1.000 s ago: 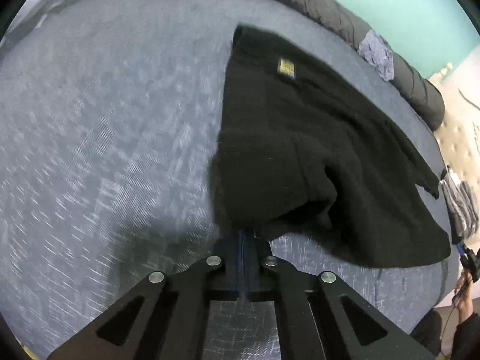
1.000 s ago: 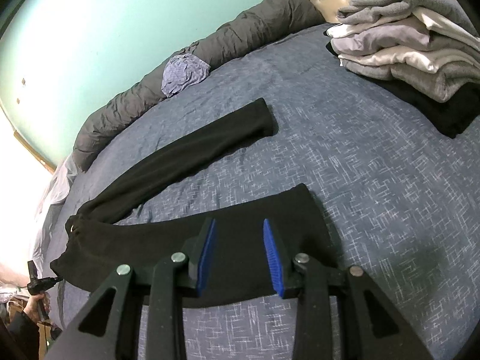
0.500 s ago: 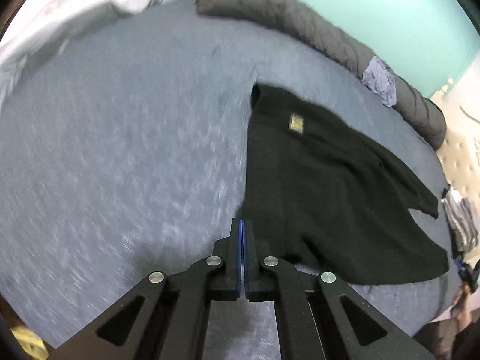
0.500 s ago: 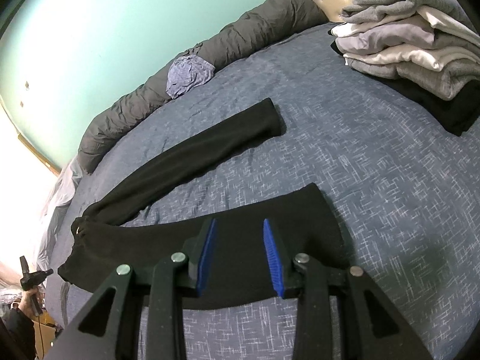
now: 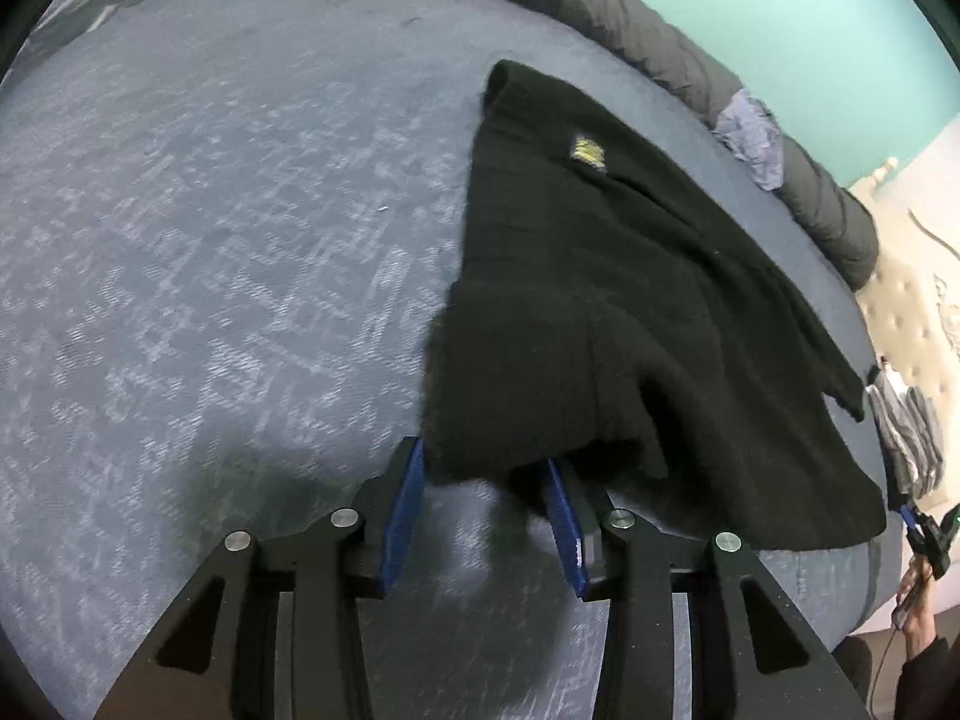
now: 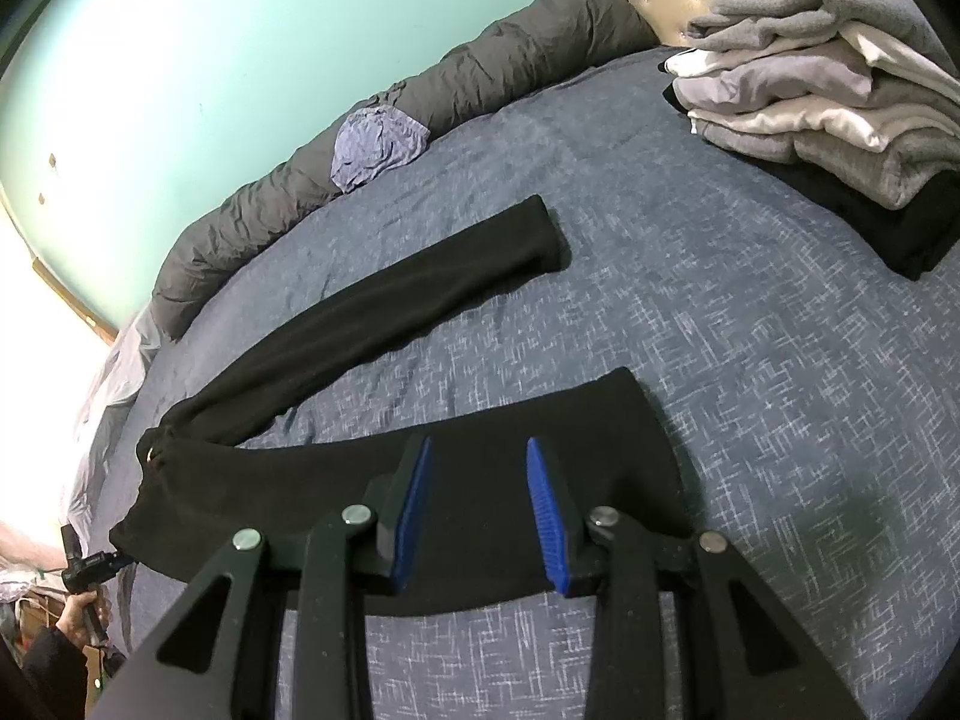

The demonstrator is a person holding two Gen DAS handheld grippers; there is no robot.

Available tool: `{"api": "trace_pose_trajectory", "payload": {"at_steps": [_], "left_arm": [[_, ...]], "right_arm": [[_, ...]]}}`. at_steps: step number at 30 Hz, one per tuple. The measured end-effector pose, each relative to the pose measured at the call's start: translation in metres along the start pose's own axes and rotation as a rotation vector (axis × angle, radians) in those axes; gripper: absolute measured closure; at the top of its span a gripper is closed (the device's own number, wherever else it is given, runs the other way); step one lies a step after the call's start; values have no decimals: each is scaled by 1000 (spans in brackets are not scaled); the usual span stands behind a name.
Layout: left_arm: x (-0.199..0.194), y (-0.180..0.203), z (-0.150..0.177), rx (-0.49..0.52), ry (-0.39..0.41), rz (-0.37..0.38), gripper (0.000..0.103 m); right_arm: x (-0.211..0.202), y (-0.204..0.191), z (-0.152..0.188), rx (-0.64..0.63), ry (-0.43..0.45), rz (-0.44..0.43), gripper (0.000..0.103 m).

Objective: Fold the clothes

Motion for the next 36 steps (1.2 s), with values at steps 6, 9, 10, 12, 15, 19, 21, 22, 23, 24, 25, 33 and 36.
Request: {"api": "trace_pose_trajectory", "payload": {"at_steps": [6, 9, 10, 12, 15, 19, 21, 22, 23, 24, 25, 33, 36], "left_arm": [[3, 16, -10, 49, 30, 15, 86], [-7, 16, -17, 58, 54, 8, 90], [-13, 14, -21, 59, 68, -4, 91], [-25, 9, -29, 61, 94, -29, 93], [-52, 4, -44, 116, 155, -98, 96], [-91, -1, -65, 173, 241, -176, 97], [-103, -1, -69, 210, 270, -208, 97], [-100, -3, -67, 207, 259, -200, 97], [-94, -8, -63, 201, 238, -195, 97], [-84, -11, -55, 208, 207, -200, 97], [-73, -14, -45, 219, 172, -208, 97], [-39, -49, 12, 121, 27, -233, 94], [-59, -62, 6, 34, 56, -199, 91]], "right_arm": [[3, 1, 2, 1, -8, 7, 70], [4, 1, 3, -1, -12, 7, 70], [4, 0, 3, -2, -12, 6, 70], [5, -1, 4, 0, -13, 3, 70], [5, -2, 3, -1, -11, -2, 70], [3, -7, 1, -7, -4, -13, 70], [2, -7, 1, -5, -1, -18, 70], [1, -7, 2, -3, -1, -20, 70], [1, -6, 2, 0, -1, -22, 70], [1, -6, 3, 3, -2, -24, 70], [1, -5, 4, 6, -3, -26, 70], [4, 0, 10, 10, -28, -31, 70], [6, -1, 11, 13, -31, -34, 70]]}}
Point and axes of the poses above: each gripper's, at about its wrist camera, not at the fingertips, and x roughly the way its jaws point, y to its right, z to its underside, the point moved 8 cm from there along x, roughly the way its jaws point, and after that the axes turned 12 degrees about -z, right-handed, at the moved point
